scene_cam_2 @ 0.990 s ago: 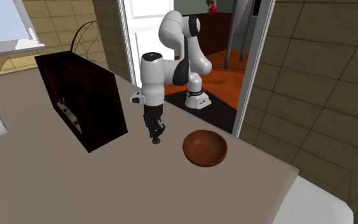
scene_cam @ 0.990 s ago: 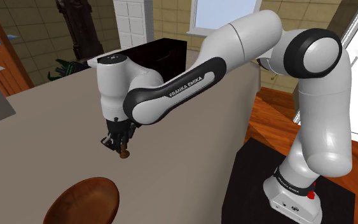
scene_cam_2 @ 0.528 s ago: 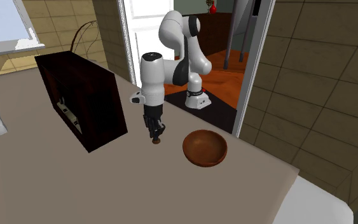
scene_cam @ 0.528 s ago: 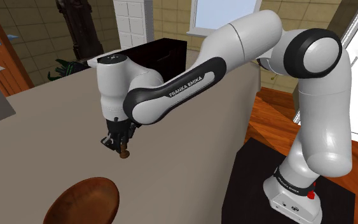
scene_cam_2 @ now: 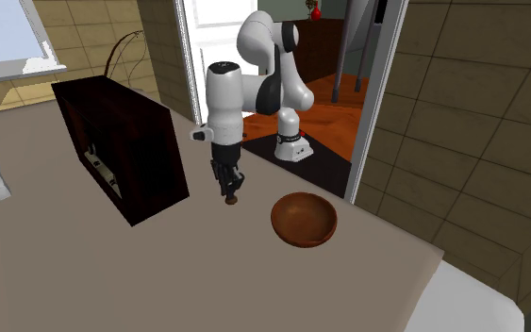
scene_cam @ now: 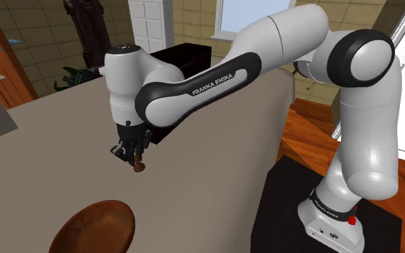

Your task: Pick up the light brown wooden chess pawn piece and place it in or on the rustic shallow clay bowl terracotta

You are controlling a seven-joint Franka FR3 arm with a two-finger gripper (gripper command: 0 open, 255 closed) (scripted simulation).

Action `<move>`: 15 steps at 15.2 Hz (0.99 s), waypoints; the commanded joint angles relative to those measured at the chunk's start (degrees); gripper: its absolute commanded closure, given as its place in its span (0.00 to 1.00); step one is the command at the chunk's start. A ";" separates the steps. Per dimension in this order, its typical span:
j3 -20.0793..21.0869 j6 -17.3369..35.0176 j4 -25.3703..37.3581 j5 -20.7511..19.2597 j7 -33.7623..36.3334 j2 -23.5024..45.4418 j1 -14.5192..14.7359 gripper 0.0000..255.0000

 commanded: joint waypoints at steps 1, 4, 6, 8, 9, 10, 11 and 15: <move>0.21 -1.36 0.83 0.42 -0.28 -0.59 -0.10 1.00; 0.43 -3.40 2.41 0.88 -0.62 -1.15 -0.11 1.00; 0.56 -4.79 3.55 1.14 -0.83 -1.45 -0.08 1.00; 0.67 -6.20 4.76 1.36 -1.02 -1.71 -0.03 1.00; 0.73 -6.91 5.39 1.46 -1.10 -1.82 0.00 1.00; 0.78 -7.64 6.04 1.55 -1.19 -1.91 0.04 1.00; 0.82 -8.37 6.70 1.64 -1.27 -1.99 0.09 1.00; 0.98 -11.35 9.58 1.87 -1.55 -2.16 0.36 1.00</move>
